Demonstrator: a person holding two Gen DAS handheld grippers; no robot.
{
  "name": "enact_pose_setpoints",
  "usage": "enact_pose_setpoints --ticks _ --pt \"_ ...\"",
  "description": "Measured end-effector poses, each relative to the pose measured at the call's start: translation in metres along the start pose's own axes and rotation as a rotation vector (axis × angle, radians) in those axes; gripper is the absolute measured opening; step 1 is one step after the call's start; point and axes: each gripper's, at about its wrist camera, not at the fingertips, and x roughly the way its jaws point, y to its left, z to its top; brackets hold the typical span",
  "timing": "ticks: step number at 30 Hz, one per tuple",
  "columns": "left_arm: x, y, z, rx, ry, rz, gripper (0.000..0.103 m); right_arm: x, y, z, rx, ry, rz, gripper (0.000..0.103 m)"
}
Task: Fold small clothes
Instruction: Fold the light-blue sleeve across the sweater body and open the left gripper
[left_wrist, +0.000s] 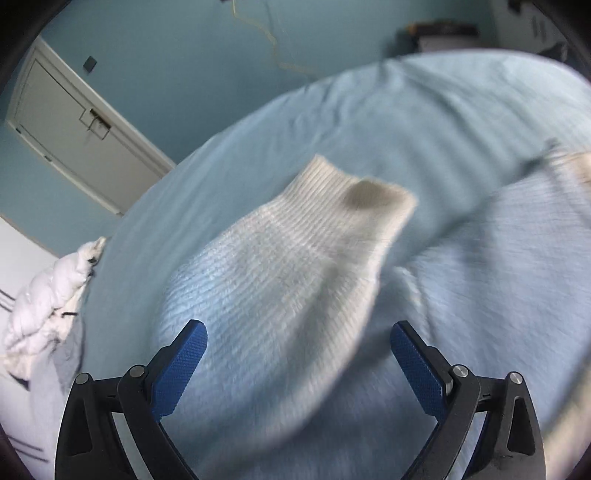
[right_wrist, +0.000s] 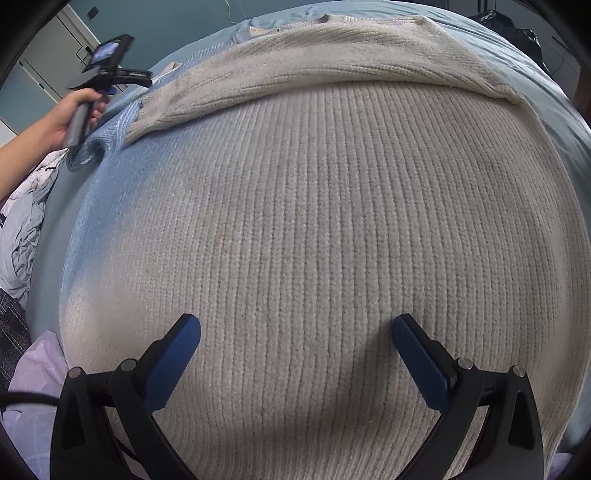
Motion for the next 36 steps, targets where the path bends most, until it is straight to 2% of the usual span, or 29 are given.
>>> enact_pose_setpoints --ticks 1,2,3,4,5,6,8,11,16,20,22,26,29,32,34,36 --pt "0.006 0.0 0.0 -0.005 0.019 0.0 0.096 -0.002 0.0 0.001 0.0 -0.012 0.01 0.102" --pt "0.012 0.002 0.001 -0.026 0.026 -0.036 0.09 -0.003 -0.001 0.002 0.0 -0.024 0.024 0.102" --pt "0.013 0.005 0.002 -0.049 0.025 -0.089 0.065 -0.004 -0.001 0.003 0.001 -0.034 0.032 0.102" --pt "0.014 0.009 0.004 -0.08 0.033 -0.176 0.037 -0.007 -0.001 0.004 0.0 -0.055 0.048 0.102" --pt "0.012 0.014 0.006 -0.102 0.039 -0.207 0.031 -0.009 0.0 0.006 -0.001 -0.068 0.062 0.102" --pt "0.008 0.02 0.009 -0.12 0.039 -0.199 0.01 -0.01 0.001 0.007 0.0 -0.081 0.076 0.102" --pt "-0.004 0.041 0.015 -0.165 0.034 -0.215 0.01 -0.016 0.001 0.008 0.001 -0.108 0.106 0.102" --pt "-0.04 0.09 0.023 -0.254 -0.046 -0.169 0.01 -0.021 0.003 0.008 -0.004 -0.132 0.104 0.102" --pt "-0.128 0.208 0.01 -0.507 -0.184 -0.065 0.009 -0.029 0.004 0.006 -0.011 -0.159 0.103 0.102" --pt "-0.199 0.261 -0.001 -0.572 -0.307 -0.057 0.009 -0.04 0.011 0.006 -0.022 -0.203 0.103 0.102" --pt "-0.231 0.267 -0.003 -0.583 -0.365 -0.071 0.009 -0.044 0.013 0.008 -0.019 -0.221 0.097 0.102" --pt "-0.277 0.24 0.015 -0.539 -0.439 -0.108 0.009 -0.052 0.005 0.009 0.035 -0.259 0.099 0.102" --pt "-0.305 0.2 0.03 -0.474 -0.459 -0.158 0.009 -0.062 -0.013 0.011 0.126 -0.289 0.12 0.102" --pt "-0.332 0.134 0.051 -0.388 -0.47 -0.219 0.009 -0.076 -0.047 0.008 0.314 -0.354 0.24 0.102" --pt "-0.348 0.102 0.062 -0.357 -0.47 -0.256 0.009 -0.09 -0.081 -0.002 0.495 -0.441 0.326 0.102" --pt "-0.363 0.054 0.073 -0.325 -0.471 -0.315 0.009 -0.1 -0.103 -0.01 0.614 -0.496 0.337 0.102"
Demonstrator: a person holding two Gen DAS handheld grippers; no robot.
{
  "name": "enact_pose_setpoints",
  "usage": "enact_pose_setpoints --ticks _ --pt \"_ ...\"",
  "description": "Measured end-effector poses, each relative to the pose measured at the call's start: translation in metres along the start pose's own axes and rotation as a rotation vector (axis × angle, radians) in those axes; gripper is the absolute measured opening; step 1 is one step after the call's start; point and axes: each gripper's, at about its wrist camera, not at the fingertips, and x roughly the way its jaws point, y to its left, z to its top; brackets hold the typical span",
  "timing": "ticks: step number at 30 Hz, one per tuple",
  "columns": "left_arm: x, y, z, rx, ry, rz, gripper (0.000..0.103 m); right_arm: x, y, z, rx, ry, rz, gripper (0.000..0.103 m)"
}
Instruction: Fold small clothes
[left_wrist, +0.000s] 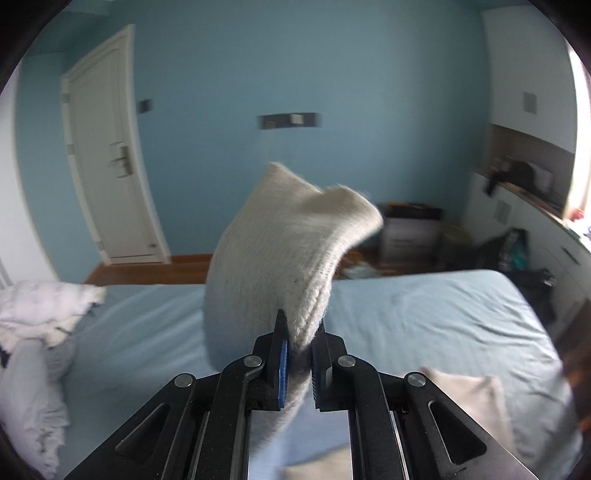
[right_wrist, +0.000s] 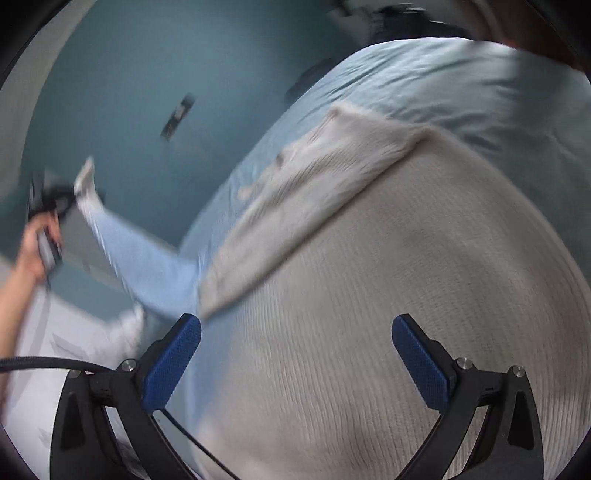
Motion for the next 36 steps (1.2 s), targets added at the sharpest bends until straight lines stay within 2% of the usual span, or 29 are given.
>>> enact_pose_setpoints --ticks 2,3,5,6,7,8,10,12,16,17,18,20,22,25,28,29,31,32,33,34,36 --pt "0.003 -0.046 -0.007 -0.013 0.015 -0.095 0.009 -0.011 -0.013 0.007 0.071 -0.061 -0.041 0.102" --pt "0.007 -0.07 -0.012 -0.043 0.047 -0.178 0.01 -0.013 -0.017 0.009 0.09 -0.074 -0.061 0.102" --pt "0.02 -0.106 -0.031 -0.171 0.175 -0.434 0.037 -0.013 -0.019 0.01 0.1 -0.076 -0.08 0.102" --pt "0.026 -0.123 -0.044 -0.233 0.235 -0.573 0.088 -0.014 -0.02 0.011 0.1 -0.075 -0.083 0.102" --pt "0.027 -0.141 -0.06 -0.256 0.267 -0.63 0.101 -0.015 -0.02 0.011 0.099 -0.075 -0.087 0.102" --pt "0.026 -0.155 -0.072 -0.241 0.273 -0.63 0.102 -0.016 -0.02 0.012 0.098 -0.076 -0.093 0.102" --pt "0.023 -0.179 -0.1 -0.149 0.299 -0.605 0.102 -0.019 -0.022 0.015 0.104 -0.081 -0.113 0.102" --pt "0.016 -0.181 -0.126 -0.053 0.309 -0.53 0.102 -0.024 -0.029 0.012 0.113 -0.079 -0.149 0.102" --pt "-0.011 -0.126 -0.179 0.044 0.269 -0.312 0.102 -0.026 -0.044 0.021 0.171 -0.07 -0.252 0.102" --pt "-0.018 -0.103 -0.19 0.047 0.268 -0.263 0.102 -0.03 -0.049 0.025 0.203 -0.077 -0.255 0.102" --pt "-0.029 -0.079 -0.21 0.06 0.264 -0.172 0.102 -0.033 -0.054 0.027 0.225 -0.085 -0.254 0.102" --pt "-0.047 -0.042 -0.238 0.071 0.249 -0.04 0.102 -0.044 -0.064 0.036 0.286 -0.116 -0.236 0.102" --pt "-0.064 -0.006 -0.262 0.068 0.255 0.042 0.102 -0.053 -0.069 0.044 0.305 -0.14 -0.235 0.102" --pt "-0.079 0.034 -0.304 0.008 0.31 0.05 0.102 -0.063 -0.074 0.059 0.318 -0.158 -0.241 0.102" --pt "-0.089 0.066 -0.34 -0.116 0.31 0.019 0.102 -0.053 -0.07 0.07 0.25 -0.048 -0.296 0.102" --pt "-0.088 0.075 -0.35 -0.15 0.303 -0.008 0.102 -0.049 -0.063 0.071 0.185 -0.01 -0.313 0.102" --pt "-0.083 0.079 -0.361 -0.157 0.308 -0.024 0.102 -0.044 -0.045 0.067 0.056 0.026 -0.376 0.102" --pt "-0.08 0.08 -0.362 -0.137 0.322 -0.024 0.102 -0.041 -0.025 0.062 -0.087 0.054 -0.447 0.102" --pt "-0.077 0.079 -0.361 -0.107 0.328 -0.019 0.102 -0.038 -0.016 0.059 -0.168 0.07 -0.481 0.102" --pt "-0.076 0.077 -0.358 -0.073 0.311 -0.009 0.102 -0.035 0.004 0.053 -0.32 0.099 -0.536 0.102" --pt "-0.083 0.082 -0.353 -0.03 0.268 0.011 0.102 -0.03 0.02 0.048 -0.436 0.127 -0.574 0.102"
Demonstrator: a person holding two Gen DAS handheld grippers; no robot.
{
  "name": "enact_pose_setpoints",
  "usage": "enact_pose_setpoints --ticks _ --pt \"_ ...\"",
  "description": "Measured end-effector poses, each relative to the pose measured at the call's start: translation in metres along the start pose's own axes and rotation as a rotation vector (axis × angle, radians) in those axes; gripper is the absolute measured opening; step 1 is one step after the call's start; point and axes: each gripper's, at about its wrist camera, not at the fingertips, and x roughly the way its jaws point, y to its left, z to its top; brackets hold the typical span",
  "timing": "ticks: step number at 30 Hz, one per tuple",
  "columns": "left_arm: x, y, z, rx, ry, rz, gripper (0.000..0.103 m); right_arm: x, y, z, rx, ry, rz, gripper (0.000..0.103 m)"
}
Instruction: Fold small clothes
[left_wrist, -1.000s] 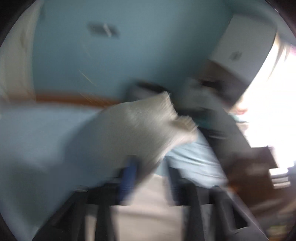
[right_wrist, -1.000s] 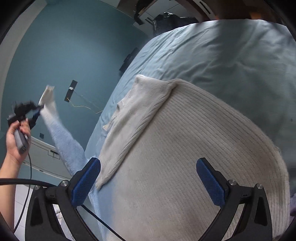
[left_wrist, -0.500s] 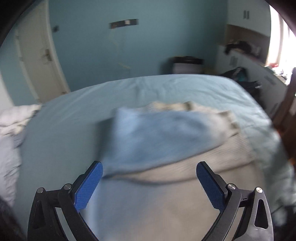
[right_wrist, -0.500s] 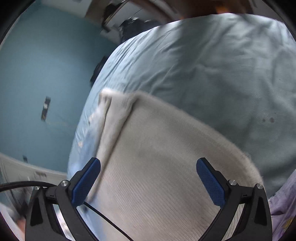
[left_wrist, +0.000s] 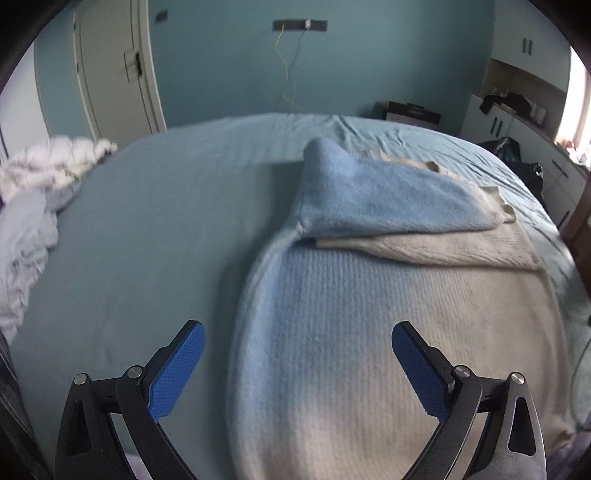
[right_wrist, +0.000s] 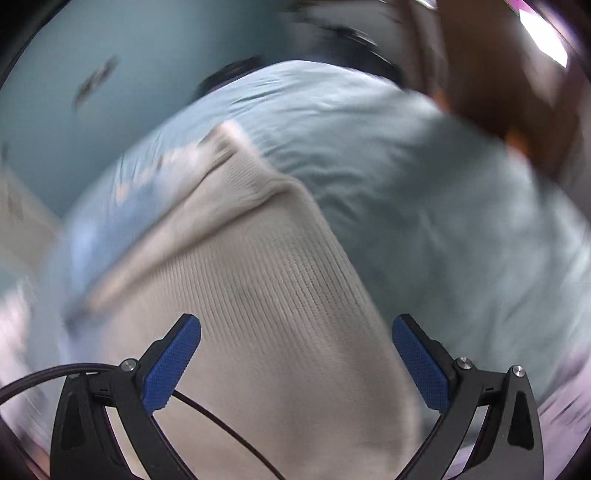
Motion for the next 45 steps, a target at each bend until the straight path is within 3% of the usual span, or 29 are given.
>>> enact_pose_setpoints --ticks 4,6,8,11,14,16,17,19,21,24,27,30,35,38,42,45 --pt "-0.01 0.011 0.005 0.003 -0.044 -0.037 0.102 -0.003 0.011 0.012 -0.145 0.118 -0.006 0.102" --pt "-0.01 0.018 0.004 -0.022 -0.035 -0.075 0.102 -0.006 0.015 0.021 -0.223 0.218 0.067 0.102" --pt "-0.009 0.022 0.004 -0.042 -0.033 -0.098 0.102 -0.022 0.013 0.027 -0.257 0.311 0.203 0.102" --pt "-0.011 0.023 0.006 -0.05 -0.038 -0.1 0.102 -0.047 0.016 0.033 -0.335 0.417 0.324 0.102" --pt "-0.013 0.024 0.005 -0.052 -0.046 -0.101 0.102 -0.076 0.022 0.027 -0.518 0.457 0.326 0.102" --pt "-0.014 0.024 0.006 -0.057 -0.047 -0.109 0.102 -0.089 0.024 0.031 -0.579 0.365 0.229 0.102" --pt "-0.014 0.024 0.007 -0.063 -0.048 -0.114 0.102 -0.093 0.024 0.034 -0.562 0.295 0.146 0.102" --pt "-0.015 0.027 0.009 -0.083 -0.049 -0.126 0.102 -0.091 0.029 0.042 -0.522 0.23 0.087 0.102" --pt "-0.015 0.029 0.01 -0.108 -0.048 -0.133 0.102 -0.089 0.041 0.054 -0.461 0.099 0.092 0.102" --pt "-0.013 0.034 0.01 -0.14 -0.042 -0.14 0.102 -0.077 0.057 0.071 -0.35 -0.002 0.122 0.102" --pt "-0.008 0.037 0.008 -0.153 -0.039 -0.121 0.102 -0.042 0.062 0.094 -0.174 0.021 0.196 0.102" --pt "0.0 0.035 0.008 -0.134 -0.024 -0.09 0.102 -0.004 0.068 0.118 -0.002 0.047 0.21 0.102" --pt "0.015 0.031 0.008 -0.068 0.002 -0.007 0.102 0.08 0.051 0.142 0.352 0.164 0.388 0.102" --pt "0.024 0.036 0.009 -0.071 0.025 0.004 0.102 0.128 0.053 0.153 0.441 0.195 0.4 0.098" --pt "0.035 0.044 0.01 -0.1 0.05 -0.005 0.102 0.18 0.07 0.167 0.445 0.263 0.343 0.069" --pt "0.041 0.049 0.01 -0.121 0.057 0.0 0.102 0.206 0.082 0.179 0.435 0.265 0.319 0.067"
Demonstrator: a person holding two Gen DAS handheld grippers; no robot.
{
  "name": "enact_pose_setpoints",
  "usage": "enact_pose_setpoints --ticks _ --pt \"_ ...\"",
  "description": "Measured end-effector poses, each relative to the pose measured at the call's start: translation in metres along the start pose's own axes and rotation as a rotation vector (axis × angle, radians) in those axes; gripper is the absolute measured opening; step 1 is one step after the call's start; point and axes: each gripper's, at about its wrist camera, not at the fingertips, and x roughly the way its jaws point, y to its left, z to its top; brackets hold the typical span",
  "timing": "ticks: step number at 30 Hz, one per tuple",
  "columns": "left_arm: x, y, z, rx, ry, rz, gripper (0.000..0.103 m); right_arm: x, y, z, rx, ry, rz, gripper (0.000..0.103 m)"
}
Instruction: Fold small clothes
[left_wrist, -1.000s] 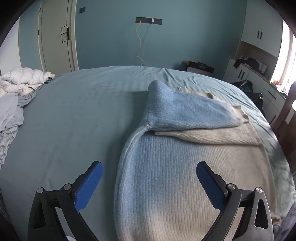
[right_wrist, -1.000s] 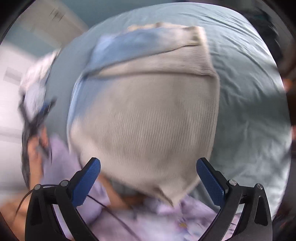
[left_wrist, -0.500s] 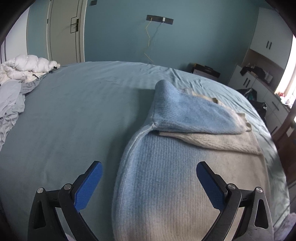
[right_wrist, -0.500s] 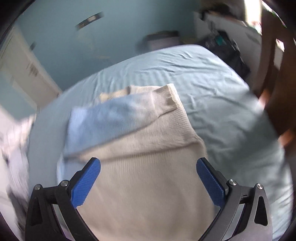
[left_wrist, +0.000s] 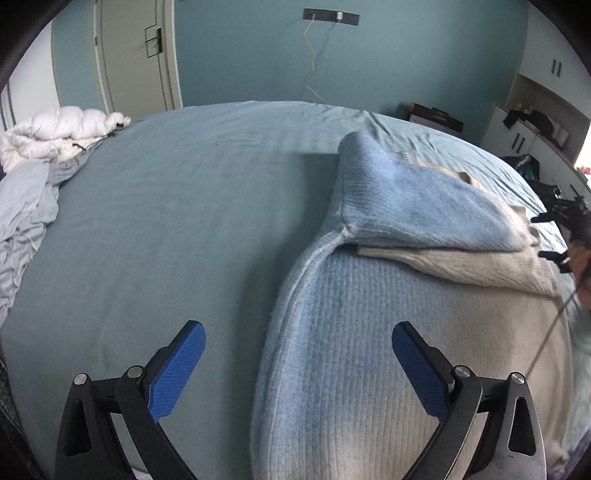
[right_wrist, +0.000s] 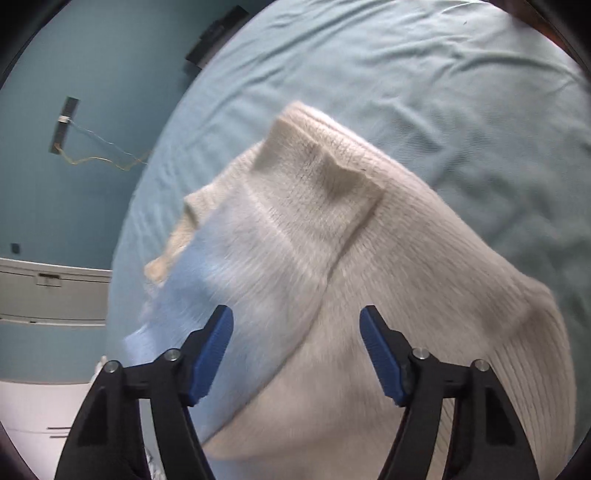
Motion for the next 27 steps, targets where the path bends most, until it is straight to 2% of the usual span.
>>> enact_pose_setpoints --ticks 2,4,6,7,8,11,13,15,20,24,27 --pt "0.004 0.002 0.0 -0.009 0.011 0.001 0.102 0.012 0.01 0.012 -0.034 -0.009 -0.046 0.067" --pt "0.007 0.004 0.0 -0.013 0.021 0.003 0.102 0.023 0.015 0.019 -0.057 -0.005 -0.142 0.066" --pt "0.009 0.004 -0.001 -0.015 0.028 0.0 0.102 0.031 0.021 0.022 -0.078 -0.021 -0.238 0.042" --pt "0.01 0.004 0.0 -0.014 0.029 0.001 0.102 0.028 0.03 0.021 -0.114 -0.054 -0.286 0.033" --pt "0.011 0.004 0.0 -0.013 0.03 0.003 0.102 0.024 0.037 0.02 -0.144 -0.086 -0.319 0.004" --pt "0.013 0.005 0.001 -0.014 0.036 0.001 0.102 -0.004 0.071 0.007 -0.211 -0.211 -0.435 0.004" --pt "0.012 0.006 0.002 -0.022 0.036 -0.005 0.102 -0.032 0.108 -0.01 -0.282 -0.301 -0.444 0.004" --pt "0.01 0.009 0.003 -0.032 0.032 -0.009 0.102 -0.06 0.139 -0.024 -0.333 -0.358 -0.401 0.003" --pt "-0.001 0.019 0.002 -0.075 0.018 -0.025 0.102 -0.158 0.22 -0.068 -0.431 -0.489 -0.203 0.003" --pt "-0.005 0.022 0.0 -0.075 0.011 -0.022 0.102 -0.221 0.231 -0.089 -0.429 -0.596 -0.146 0.003" --pt "-0.01 0.022 0.002 -0.077 0.004 -0.023 0.102 -0.223 0.22 -0.09 -0.428 -0.596 -0.168 0.003"
